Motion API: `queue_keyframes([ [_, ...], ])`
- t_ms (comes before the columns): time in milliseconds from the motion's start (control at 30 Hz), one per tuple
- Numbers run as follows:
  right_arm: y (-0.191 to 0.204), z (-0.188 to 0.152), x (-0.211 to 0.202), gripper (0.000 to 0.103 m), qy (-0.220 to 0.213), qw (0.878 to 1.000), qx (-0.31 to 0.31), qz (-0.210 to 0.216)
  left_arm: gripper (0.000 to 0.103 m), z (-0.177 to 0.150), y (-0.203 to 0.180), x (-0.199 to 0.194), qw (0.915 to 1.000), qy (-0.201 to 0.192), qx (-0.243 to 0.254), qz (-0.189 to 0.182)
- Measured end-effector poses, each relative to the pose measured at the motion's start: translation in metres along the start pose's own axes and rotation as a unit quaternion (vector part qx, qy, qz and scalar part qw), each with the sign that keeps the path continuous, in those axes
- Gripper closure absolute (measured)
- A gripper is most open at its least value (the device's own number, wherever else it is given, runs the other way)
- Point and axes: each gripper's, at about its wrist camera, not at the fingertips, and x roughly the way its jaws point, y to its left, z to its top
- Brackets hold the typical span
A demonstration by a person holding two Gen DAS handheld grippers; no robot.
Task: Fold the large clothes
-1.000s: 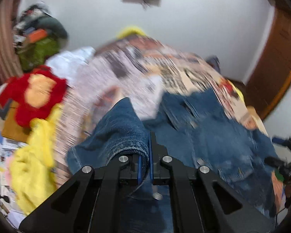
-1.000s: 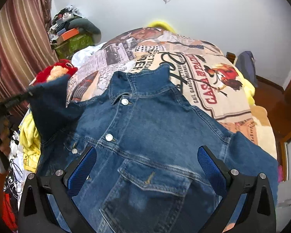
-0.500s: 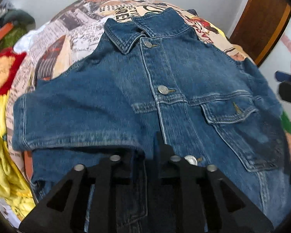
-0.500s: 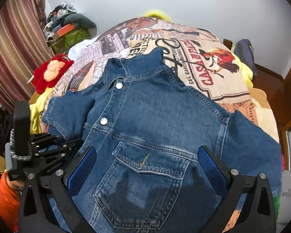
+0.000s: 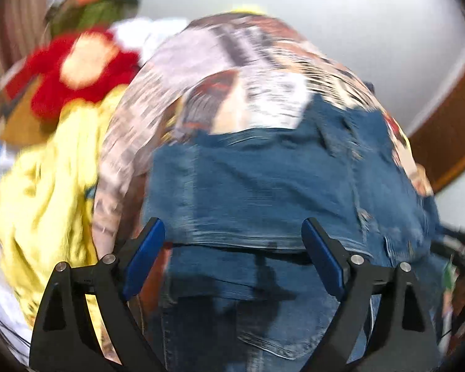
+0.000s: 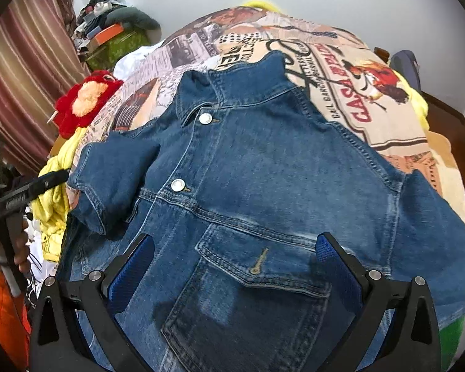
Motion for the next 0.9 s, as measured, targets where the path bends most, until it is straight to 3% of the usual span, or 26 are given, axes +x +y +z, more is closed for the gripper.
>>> queue_keyframes([
  [133,0.002,0.002,0.009,0.000,0.008,1.000,-0.002,0.001,0.013,-0.002,0.037,0.028,0.9969,0.038,-0.067,-0.018],
  [267,-0.002,0.004,0.016,0.000,0.015,1.000,0.006,0.002,0.015,-0.003,0.050,0.049,0.9928,0.056,-0.101,-0.033],
  [367,-0.008,0.005,0.020,0.000,0.021,1.000,0.019,0.004,0.030,0.000,0.051,0.062,0.9903,0.061,-0.114,-0.051],
  [433,-0.012,0.005,0.022,0.000,0.023,0.999,0.028,0.007,0.045,0.005,0.050,0.068,0.9908,0.061,-0.116,-0.037],
  [467,-0.014,0.005,0.022,0.000,0.024,0.999,0.032,0.008,0.050,0.008,0.049,0.070,0.9917,0.057,-0.112,-0.029],
  [533,-0.018,0.004,0.021,0.000,0.023,0.999,0.040,0.010,0.073,0.013,0.041,0.069,0.9948,0.046,-0.091,0.000],
  [600,-0.022,0.004,0.017,0.000,0.020,0.999,0.049,0.012,0.082,0.017,0.029,0.061,0.9975,0.026,-0.058,0.031],
  [700,-0.027,0.003,0.011,0.000,0.014,0.998,0.057,0.015,0.086,0.022,-0.002,0.039,0.9970,-0.013,0.013,0.075],
  [900,-0.036,0.003,-0.011,0.000,-0.012,0.997,0.070,0.022,0.090,0.042,-0.061,-0.019,0.9938,-0.076,0.075,0.030],
])
